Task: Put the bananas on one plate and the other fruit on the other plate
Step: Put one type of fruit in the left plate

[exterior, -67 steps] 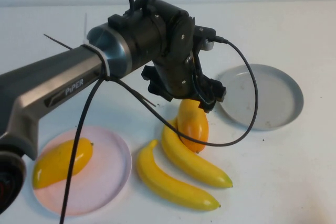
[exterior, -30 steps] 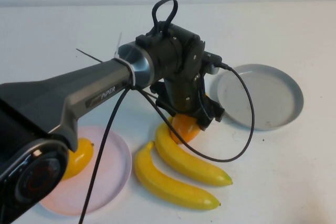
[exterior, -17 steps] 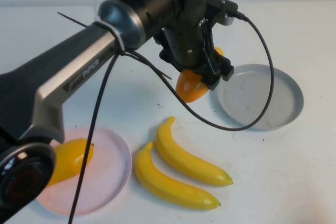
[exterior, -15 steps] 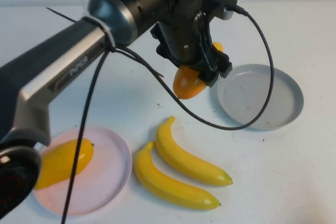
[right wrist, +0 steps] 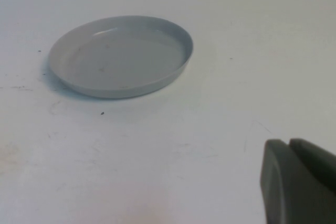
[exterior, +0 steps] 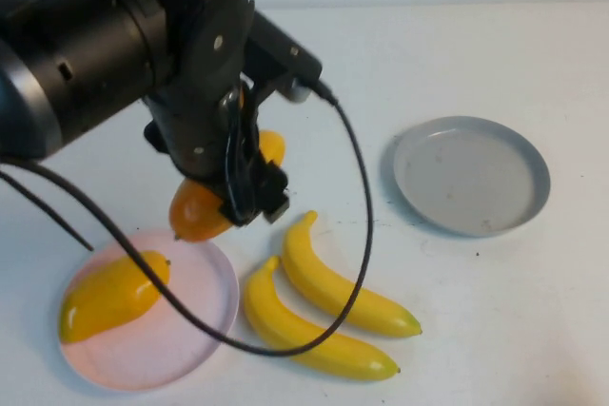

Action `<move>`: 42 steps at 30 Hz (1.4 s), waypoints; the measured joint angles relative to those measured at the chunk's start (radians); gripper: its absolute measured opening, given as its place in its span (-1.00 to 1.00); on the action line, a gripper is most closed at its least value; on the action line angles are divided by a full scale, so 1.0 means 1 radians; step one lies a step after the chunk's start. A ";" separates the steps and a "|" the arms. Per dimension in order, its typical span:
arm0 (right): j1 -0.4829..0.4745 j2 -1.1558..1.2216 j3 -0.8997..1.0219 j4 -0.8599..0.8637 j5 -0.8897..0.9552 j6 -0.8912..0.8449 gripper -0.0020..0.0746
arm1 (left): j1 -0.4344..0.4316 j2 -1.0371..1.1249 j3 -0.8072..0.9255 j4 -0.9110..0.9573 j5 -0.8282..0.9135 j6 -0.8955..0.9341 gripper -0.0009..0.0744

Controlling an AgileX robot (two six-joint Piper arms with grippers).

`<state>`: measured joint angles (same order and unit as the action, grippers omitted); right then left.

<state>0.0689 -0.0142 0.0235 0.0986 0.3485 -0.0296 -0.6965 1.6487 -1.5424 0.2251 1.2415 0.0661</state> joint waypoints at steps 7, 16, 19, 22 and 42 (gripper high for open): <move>0.000 0.000 0.000 0.000 0.000 0.000 -0.99 | 0.069 -0.007 0.239 0.011 -0.014 -0.014 0.46; 0.000 0.000 0.000 0.000 0.000 0.000 -0.99 | 0.146 -0.008 0.400 -0.022 -0.182 -0.035 0.46; 0.000 0.000 0.000 0.000 0.000 0.000 -0.99 | 0.146 -0.008 0.426 -0.043 -0.220 -0.037 0.46; 0.000 0.000 0.000 0.000 0.000 0.000 -0.99 | 0.148 -0.008 0.431 -0.047 -0.229 -0.037 0.46; 0.000 0.000 0.000 0.000 0.000 0.000 -0.99 | 0.148 -0.113 0.436 -0.079 -0.299 -0.047 0.46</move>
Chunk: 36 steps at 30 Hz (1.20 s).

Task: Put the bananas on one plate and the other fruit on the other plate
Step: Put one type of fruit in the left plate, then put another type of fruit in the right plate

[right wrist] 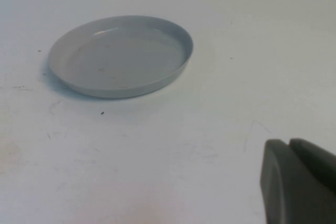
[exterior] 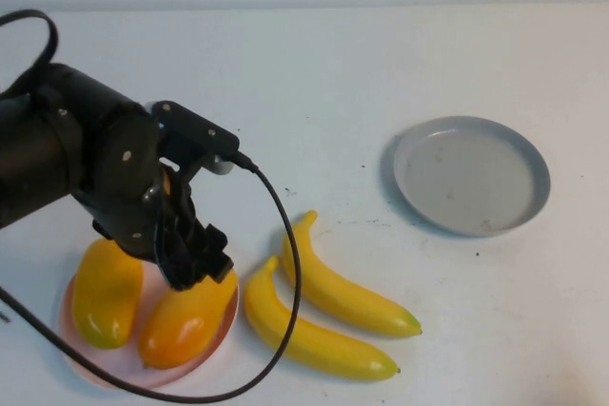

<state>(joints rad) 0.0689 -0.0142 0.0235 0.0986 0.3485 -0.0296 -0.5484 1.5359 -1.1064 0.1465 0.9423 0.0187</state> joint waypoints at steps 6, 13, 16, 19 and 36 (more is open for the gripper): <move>0.000 0.000 0.000 0.000 0.000 0.000 -0.99 | 0.000 -0.150 0.000 -0.002 -0.020 -0.005 -0.72; 0.000 0.000 0.000 0.000 0.000 0.000 -0.99 | 0.000 -0.401 0.068 -0.003 -0.087 -0.028 -0.96; 0.000 0.000 0.000 0.000 0.000 0.000 -0.99 | 0.000 -0.521 0.176 -0.003 -0.183 -0.032 -0.97; 0.000 0.000 0.000 0.000 0.000 0.000 -0.99 | 0.000 -0.650 0.330 -0.023 -0.329 -0.038 -0.98; 0.000 0.000 0.000 0.000 0.000 0.000 -0.99 | 0.000 -0.869 0.681 -0.022 -0.753 0.011 -0.98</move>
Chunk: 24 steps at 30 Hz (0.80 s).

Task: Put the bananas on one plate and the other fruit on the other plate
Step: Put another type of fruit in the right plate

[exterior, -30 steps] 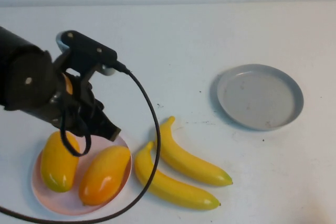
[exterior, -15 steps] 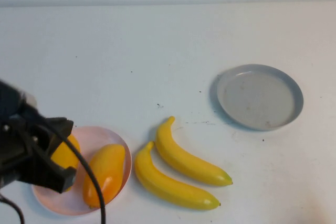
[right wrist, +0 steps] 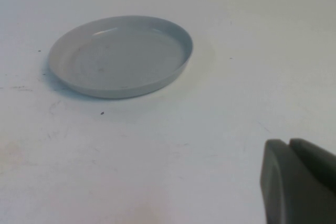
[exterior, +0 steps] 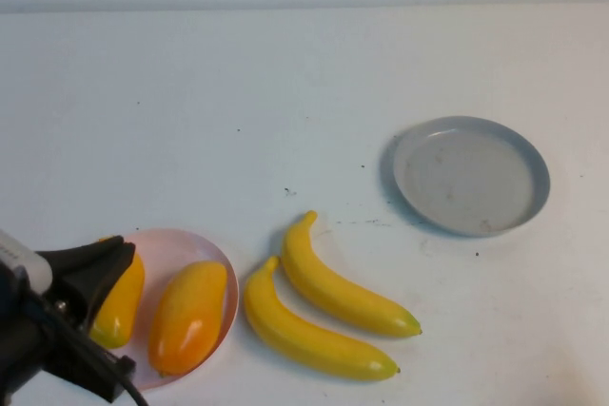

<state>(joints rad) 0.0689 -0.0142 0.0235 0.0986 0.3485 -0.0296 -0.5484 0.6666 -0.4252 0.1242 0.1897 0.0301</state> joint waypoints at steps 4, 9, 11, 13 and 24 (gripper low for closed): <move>0.000 0.000 0.000 0.000 0.000 0.000 -0.99 | 0.000 -0.022 0.117 0.000 -0.199 0.000 -0.98; 0.000 0.000 0.000 0.000 0.000 0.000 -0.99 | 0.016 -0.126 0.274 -0.025 -0.397 0.004 -0.98; 0.000 0.000 0.000 0.000 0.000 0.000 -0.99 | 0.053 -0.196 0.332 -0.061 -0.426 0.007 -0.98; 0.000 0.000 0.000 0.000 0.000 0.000 -0.99 | 0.101 -0.270 0.374 -0.084 -0.426 0.007 -0.98; 0.000 0.000 0.000 0.000 0.000 0.000 -0.99 | 0.395 -0.586 0.449 -0.104 -0.303 0.014 -0.98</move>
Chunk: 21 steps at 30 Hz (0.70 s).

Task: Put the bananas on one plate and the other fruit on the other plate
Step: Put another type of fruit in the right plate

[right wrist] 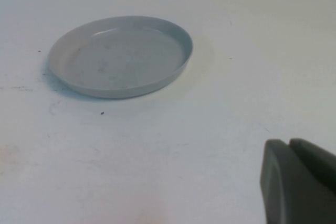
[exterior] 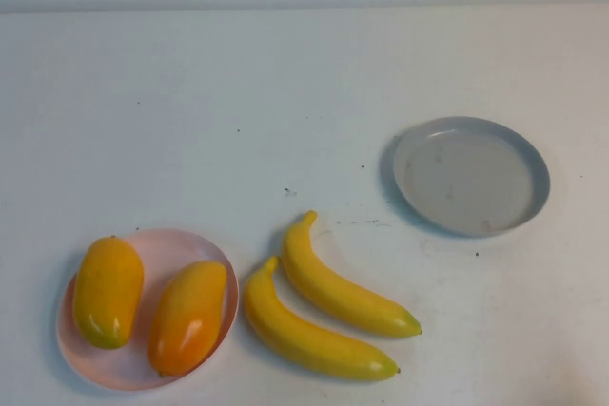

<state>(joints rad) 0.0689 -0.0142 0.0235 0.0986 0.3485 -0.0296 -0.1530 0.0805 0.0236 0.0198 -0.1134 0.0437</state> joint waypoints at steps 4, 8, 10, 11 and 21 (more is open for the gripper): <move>0.000 0.000 0.000 0.000 0.000 0.000 -0.99 | 0.054 -0.071 0.000 0.000 0.128 0.000 -0.98; 0.000 0.000 0.000 0.000 0.002 0.000 -0.99 | 0.078 -0.089 0.001 0.000 0.262 0.000 -0.98; 0.000 0.000 0.002 0.000 0.002 0.000 -0.99 | 0.078 -0.089 0.002 0.000 0.326 0.000 -0.98; 0.000 0.000 0.002 0.000 0.002 0.000 -0.99 | 0.078 -0.089 0.002 0.000 0.358 0.000 -0.98; 0.000 0.000 0.002 0.000 0.002 0.000 -1.00 | 0.078 -0.091 0.002 0.000 0.489 0.000 -0.98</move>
<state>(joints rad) 0.0689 -0.0142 0.0250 0.0986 0.3503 -0.0296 -0.0746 -0.0104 0.0259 0.0198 0.3756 0.0437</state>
